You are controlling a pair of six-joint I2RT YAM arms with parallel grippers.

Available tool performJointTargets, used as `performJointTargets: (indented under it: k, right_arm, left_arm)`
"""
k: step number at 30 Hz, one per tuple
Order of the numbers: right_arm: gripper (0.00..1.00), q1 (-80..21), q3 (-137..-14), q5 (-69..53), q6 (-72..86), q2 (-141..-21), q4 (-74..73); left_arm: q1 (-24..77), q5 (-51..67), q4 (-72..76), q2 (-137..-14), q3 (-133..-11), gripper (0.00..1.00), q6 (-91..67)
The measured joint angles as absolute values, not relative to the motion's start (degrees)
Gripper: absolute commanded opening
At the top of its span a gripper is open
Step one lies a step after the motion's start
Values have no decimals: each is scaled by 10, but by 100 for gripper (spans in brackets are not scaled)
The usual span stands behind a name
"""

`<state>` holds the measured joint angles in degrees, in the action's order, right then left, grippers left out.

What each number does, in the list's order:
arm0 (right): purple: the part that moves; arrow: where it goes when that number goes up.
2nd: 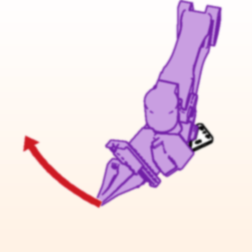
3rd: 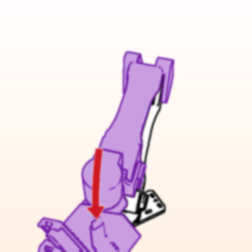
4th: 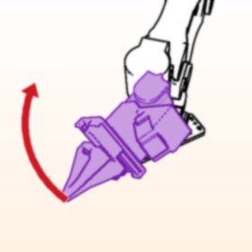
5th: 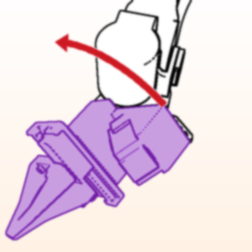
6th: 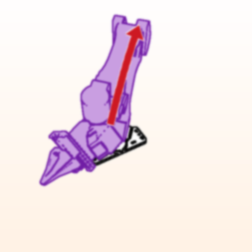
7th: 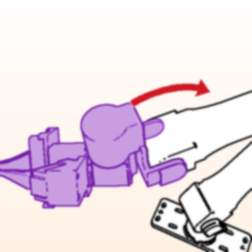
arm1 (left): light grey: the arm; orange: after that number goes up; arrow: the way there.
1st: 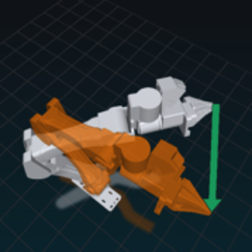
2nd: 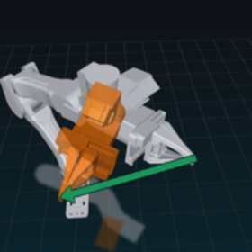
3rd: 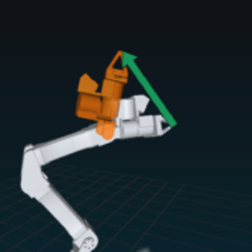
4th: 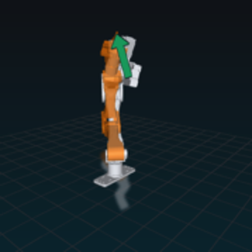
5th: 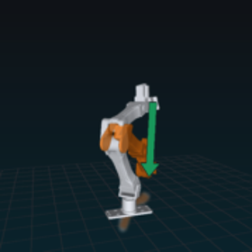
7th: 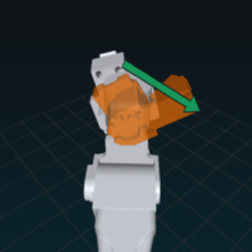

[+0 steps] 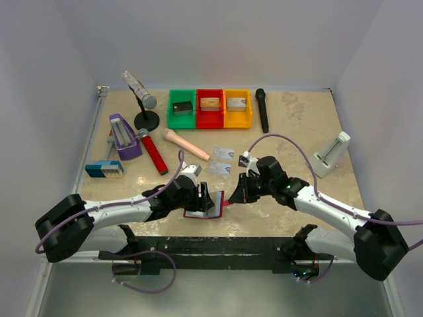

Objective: Take the credit cards out of the card holder
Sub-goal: Remove the credit card from the card holder.

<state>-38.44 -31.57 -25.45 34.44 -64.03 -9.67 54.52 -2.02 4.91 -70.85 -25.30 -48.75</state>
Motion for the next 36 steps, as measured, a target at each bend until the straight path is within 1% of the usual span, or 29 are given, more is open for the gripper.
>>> performJointTargets:
  k: [7,36]
  right_arm:
    - [0,-386,-316,-268,345,-632,-94]
    - [0,-391,-319,-284,345,-625,-98]
  left_arm:
    - [545,-22,45,-710,-266,69,-483]
    - [553,-9,35,-733,-296,69,-469]
